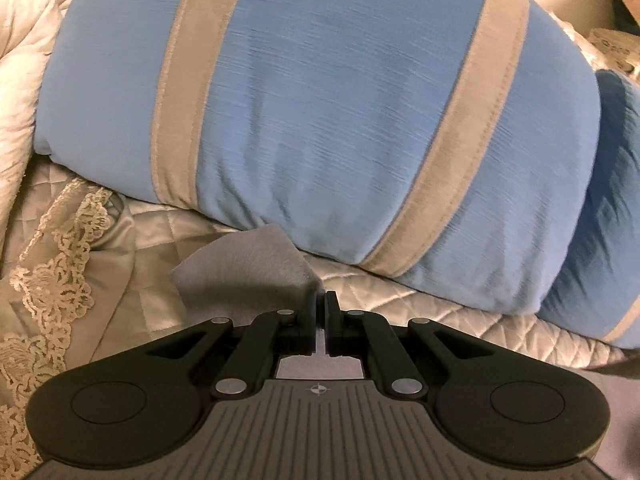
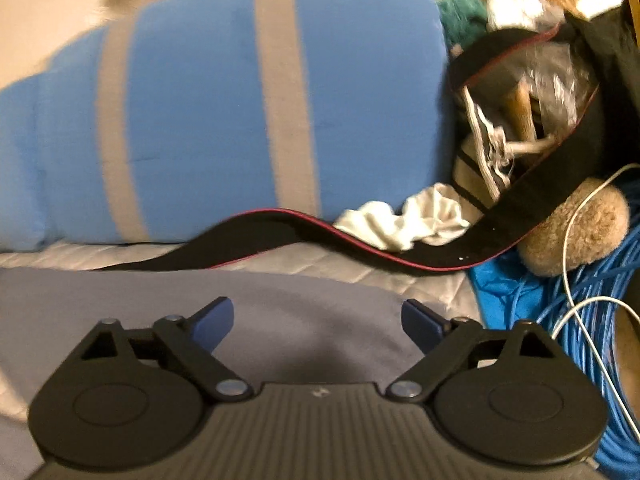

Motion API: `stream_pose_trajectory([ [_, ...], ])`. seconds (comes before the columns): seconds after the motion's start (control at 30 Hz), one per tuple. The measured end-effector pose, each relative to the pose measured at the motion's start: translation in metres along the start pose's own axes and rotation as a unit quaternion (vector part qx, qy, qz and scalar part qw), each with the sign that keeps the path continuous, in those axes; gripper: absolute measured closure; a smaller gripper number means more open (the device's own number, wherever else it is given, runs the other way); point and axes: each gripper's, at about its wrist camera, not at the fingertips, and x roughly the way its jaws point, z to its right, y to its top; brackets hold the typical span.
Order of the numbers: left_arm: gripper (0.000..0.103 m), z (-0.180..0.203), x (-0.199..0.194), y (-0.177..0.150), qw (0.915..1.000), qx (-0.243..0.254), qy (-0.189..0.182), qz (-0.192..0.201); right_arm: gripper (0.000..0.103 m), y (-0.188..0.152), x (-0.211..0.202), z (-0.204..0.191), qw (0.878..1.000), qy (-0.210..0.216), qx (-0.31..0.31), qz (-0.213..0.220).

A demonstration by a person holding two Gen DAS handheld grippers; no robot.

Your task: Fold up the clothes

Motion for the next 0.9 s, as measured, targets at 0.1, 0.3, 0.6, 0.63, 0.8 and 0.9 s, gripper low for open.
stream_pose_trajectory([
  [0.1, 0.100, 0.000, 0.000, -0.003, 1.0000, 0.007, -0.006, -0.002, 0.015, 0.003, 0.032, 0.008, 1.000, -0.007, 0.009, -0.019],
  [0.3, 0.100, -0.008, 0.005, -0.007, 0.9998, 0.011, -0.013, -0.003, 0.062, -0.009, 0.077, 0.018, 0.998, 0.004, 0.030, -0.050],
  [0.6, 0.100, -0.042, -0.022, -0.005, 0.9990, -0.033, -0.024, 0.019, 0.100, 0.000, 0.018, 0.000, 0.999, 0.023, 0.013, 0.036],
  [0.63, 0.100, -0.047, -0.030, -0.005, 0.9986, -0.037, -0.029, 0.024, 0.100, 0.001, 0.005, -0.004, 0.999, 0.017, 0.006, 0.044],
  [0.8, 0.100, -0.079, -0.094, -0.021, 0.9920, -0.055, -0.085, 0.076, 0.100, -0.012, -0.089, -0.032, 0.992, 0.009, -0.060, 0.110],
  [0.9, 0.100, -0.105, -0.133, -0.047, 0.9879, -0.052, -0.111, 0.095, 0.100, -0.043, -0.156, -0.036, 0.986, 0.026, -0.089, 0.139],
])
